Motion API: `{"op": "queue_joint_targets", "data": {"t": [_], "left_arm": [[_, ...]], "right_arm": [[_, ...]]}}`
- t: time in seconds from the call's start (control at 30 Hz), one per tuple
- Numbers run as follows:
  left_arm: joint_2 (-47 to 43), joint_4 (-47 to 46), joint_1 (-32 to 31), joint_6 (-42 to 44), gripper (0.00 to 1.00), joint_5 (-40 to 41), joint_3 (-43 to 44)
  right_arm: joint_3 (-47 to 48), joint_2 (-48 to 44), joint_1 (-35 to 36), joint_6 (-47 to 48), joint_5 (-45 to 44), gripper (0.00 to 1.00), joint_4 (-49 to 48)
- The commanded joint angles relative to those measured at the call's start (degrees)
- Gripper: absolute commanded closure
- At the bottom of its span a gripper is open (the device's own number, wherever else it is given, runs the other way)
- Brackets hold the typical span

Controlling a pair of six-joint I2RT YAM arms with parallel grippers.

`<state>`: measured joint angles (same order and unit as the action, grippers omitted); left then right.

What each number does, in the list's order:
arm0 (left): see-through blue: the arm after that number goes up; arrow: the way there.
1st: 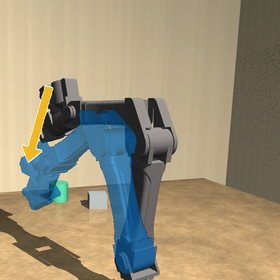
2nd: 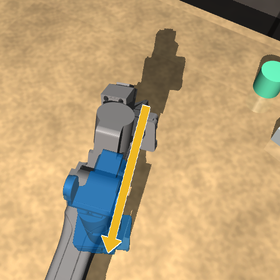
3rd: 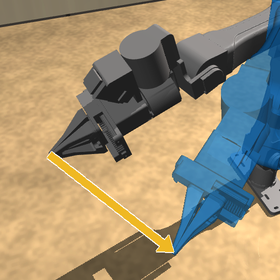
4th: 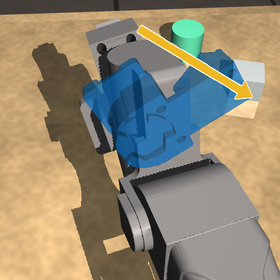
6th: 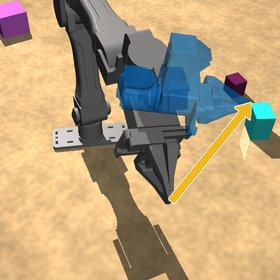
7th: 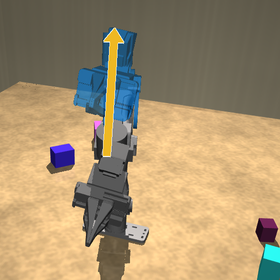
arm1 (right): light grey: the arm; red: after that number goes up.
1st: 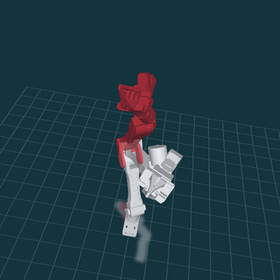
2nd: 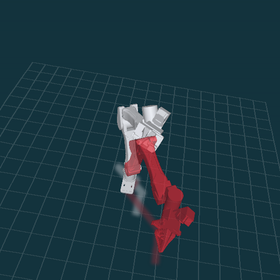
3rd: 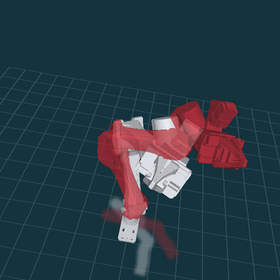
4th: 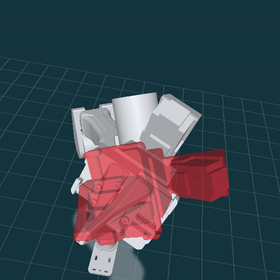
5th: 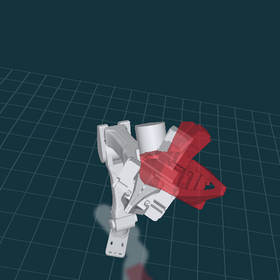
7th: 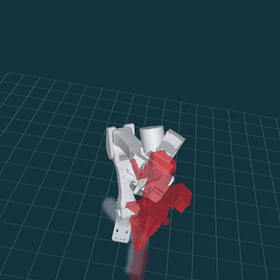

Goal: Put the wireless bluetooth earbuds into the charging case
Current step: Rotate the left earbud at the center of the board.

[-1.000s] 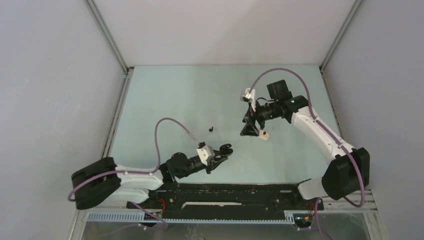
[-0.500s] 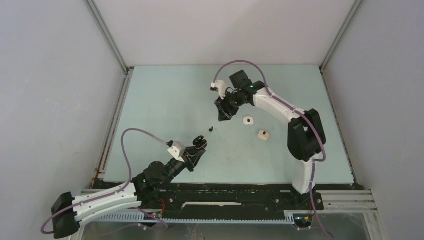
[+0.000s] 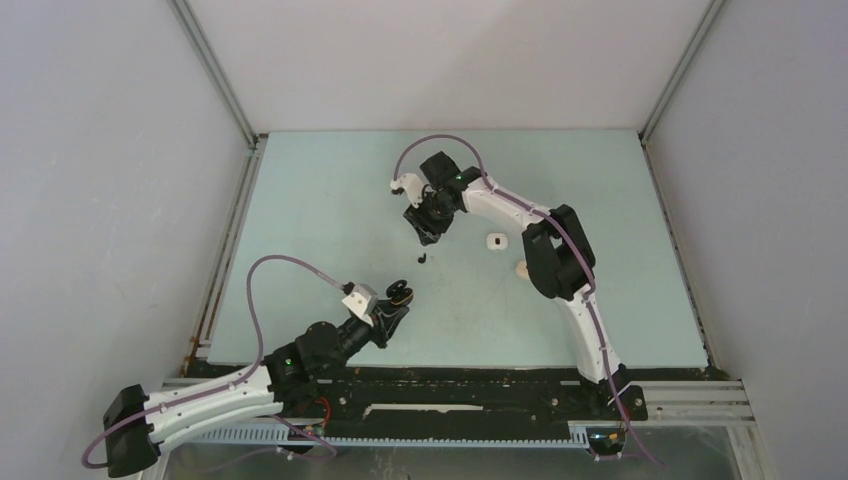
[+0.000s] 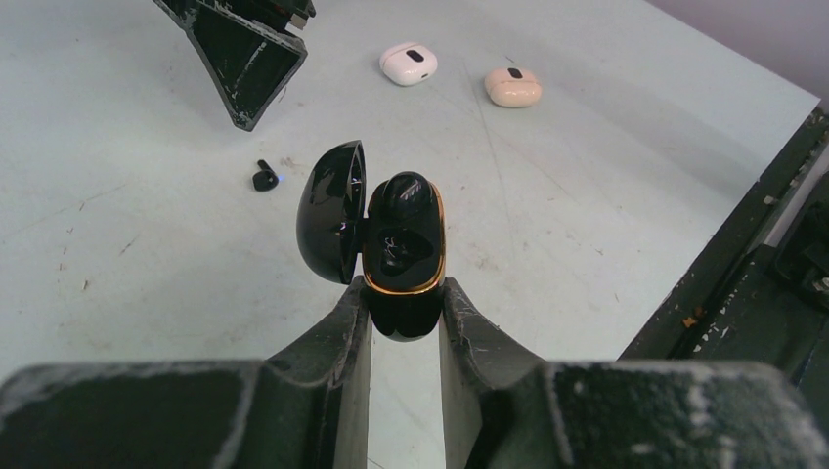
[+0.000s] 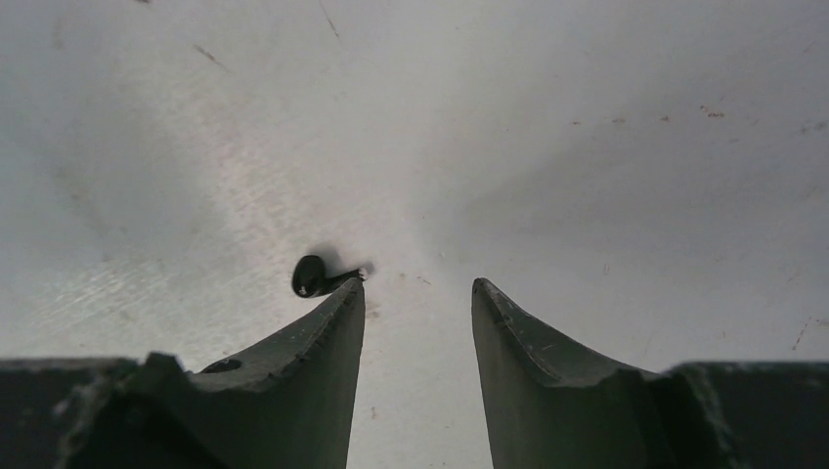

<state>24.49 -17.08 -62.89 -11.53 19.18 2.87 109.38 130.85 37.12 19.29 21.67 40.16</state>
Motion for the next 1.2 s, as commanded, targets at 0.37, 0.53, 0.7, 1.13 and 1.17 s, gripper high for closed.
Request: {"op": "queue_joint_targets", "data": {"t": [0.37, 0.53, 0.7, 1.13, 1.17], "left_arm": [[0.66, 0.17, -0.7, -0.6, 1.0, -0.45, 3.63], [0.04, 0.77, -0.91, -0.6, 1.0, -0.38, 3.64], [-0.17, 0.74, -1.0, -0.47, 1.0, -0.33, 3.54], [0.77, -0.49, -1.0, 0.18, 1.0, -1.0, 3.45], [0.82, -0.5, -1.0, 0.27, 1.0, -1.01, 3.5]], "right_arm": [[5.23, 4.68, 2.11, 1.78, -3.61, 0.5, 2.5], [6.23, 6.39, 3.6, 2.79, -8.43, 0.49, 3.84], [5.07, 5.77, 3.17, 2.07, -10.04, 0.49, 5.73], [-9.35, -3.81, 4.74, 1.98, -6.27, 0.49, 4.23], [-9.1, -3.65, 4.92, 1.96, -6.47, 0.49, 4.08]]}}
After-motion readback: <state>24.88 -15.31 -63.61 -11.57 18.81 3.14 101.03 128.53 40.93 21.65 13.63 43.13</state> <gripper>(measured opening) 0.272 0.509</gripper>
